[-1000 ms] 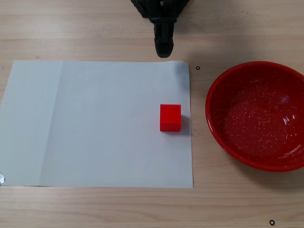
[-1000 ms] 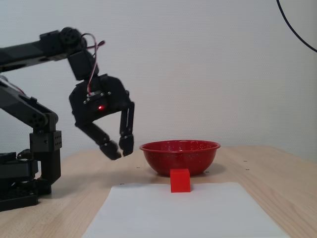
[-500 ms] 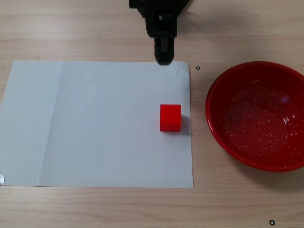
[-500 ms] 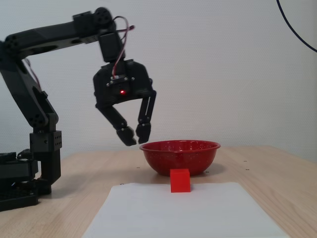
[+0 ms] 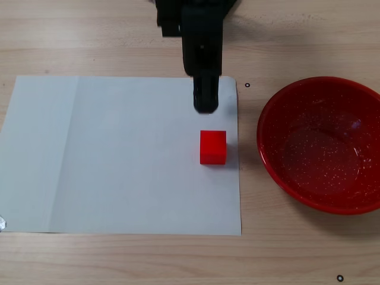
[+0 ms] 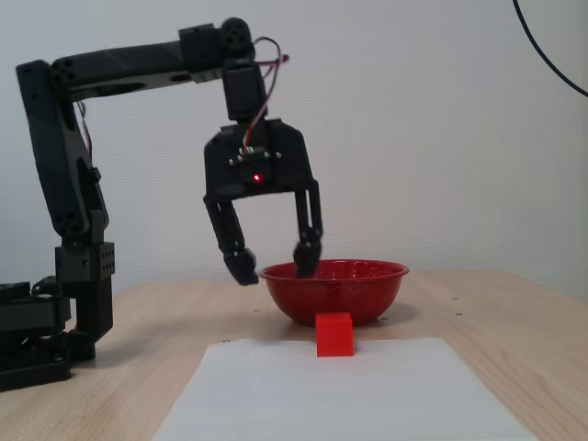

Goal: Grasp the red cube and put it in the red bowl.

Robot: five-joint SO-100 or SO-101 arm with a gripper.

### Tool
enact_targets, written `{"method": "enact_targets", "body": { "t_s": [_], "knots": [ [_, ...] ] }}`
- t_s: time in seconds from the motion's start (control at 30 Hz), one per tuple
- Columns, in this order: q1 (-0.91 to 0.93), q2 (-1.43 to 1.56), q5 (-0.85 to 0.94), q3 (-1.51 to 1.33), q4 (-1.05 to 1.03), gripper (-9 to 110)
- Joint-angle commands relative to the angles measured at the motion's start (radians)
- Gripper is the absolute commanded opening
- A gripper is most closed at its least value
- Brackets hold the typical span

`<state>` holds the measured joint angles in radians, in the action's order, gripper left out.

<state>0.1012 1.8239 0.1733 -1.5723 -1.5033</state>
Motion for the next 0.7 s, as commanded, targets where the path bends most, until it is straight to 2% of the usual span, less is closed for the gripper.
{"method": "enact_targets", "body": {
  "t_s": [0.0, 0.27, 0.67],
  "knots": [
    [0.009, 0.012, 0.009, 0.127, 0.017, 29],
    [0.034, -0.098, 0.018, 0.233, 0.018, 48],
    [0.048, -0.216, 0.012, 0.324, 0.04, 56]
  ]
}}
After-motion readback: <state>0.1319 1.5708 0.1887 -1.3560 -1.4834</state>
